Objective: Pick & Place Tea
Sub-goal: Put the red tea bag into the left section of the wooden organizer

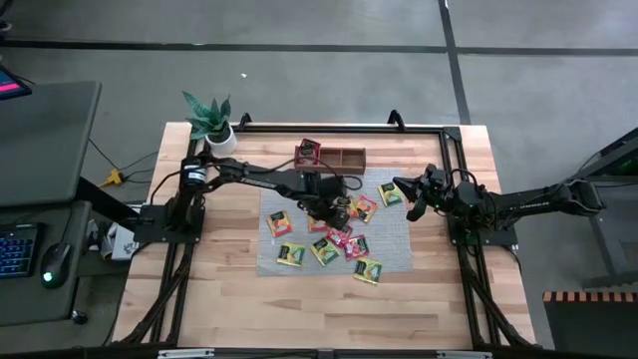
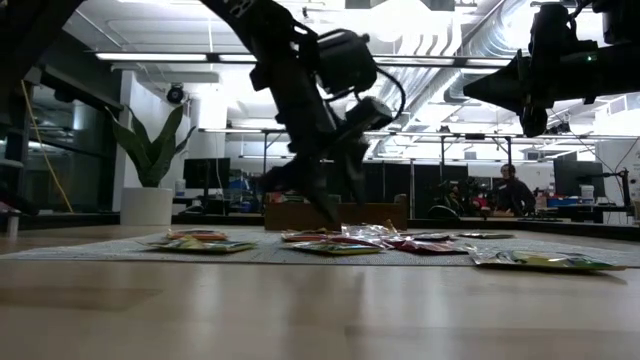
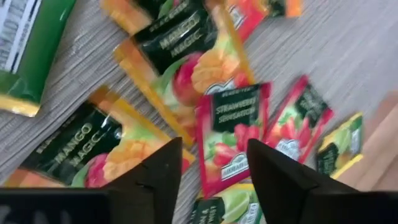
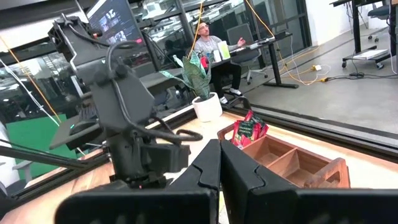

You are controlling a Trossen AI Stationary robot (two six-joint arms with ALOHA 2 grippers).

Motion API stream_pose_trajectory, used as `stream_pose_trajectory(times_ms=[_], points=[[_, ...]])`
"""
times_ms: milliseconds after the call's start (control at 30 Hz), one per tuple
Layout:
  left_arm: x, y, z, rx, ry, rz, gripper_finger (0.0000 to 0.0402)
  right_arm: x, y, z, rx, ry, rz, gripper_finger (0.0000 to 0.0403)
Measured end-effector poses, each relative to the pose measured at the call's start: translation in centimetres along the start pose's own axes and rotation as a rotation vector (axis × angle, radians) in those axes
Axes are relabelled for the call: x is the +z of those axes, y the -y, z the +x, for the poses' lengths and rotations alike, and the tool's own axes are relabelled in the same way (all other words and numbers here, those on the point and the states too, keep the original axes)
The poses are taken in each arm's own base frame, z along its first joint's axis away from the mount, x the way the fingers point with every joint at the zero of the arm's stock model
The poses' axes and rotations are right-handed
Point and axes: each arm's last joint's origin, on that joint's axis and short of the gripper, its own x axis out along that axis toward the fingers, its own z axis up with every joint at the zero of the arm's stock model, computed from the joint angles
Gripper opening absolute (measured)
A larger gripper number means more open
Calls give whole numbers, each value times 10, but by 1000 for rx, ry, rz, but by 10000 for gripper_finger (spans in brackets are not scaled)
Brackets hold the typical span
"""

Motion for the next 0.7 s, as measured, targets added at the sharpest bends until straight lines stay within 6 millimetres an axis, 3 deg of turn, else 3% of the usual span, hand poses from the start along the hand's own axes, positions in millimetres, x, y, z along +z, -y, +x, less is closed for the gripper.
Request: stream_pose_trajectory(times_ms=[200, 700], points=[[1, 1, 0, -12, 11, 2, 226, 0, 0, 0, 0, -1, -1, 1], [-2, 2, 9, -3, 12, -40, 230, 0, 0, 0, 0, -1, 0, 1]])
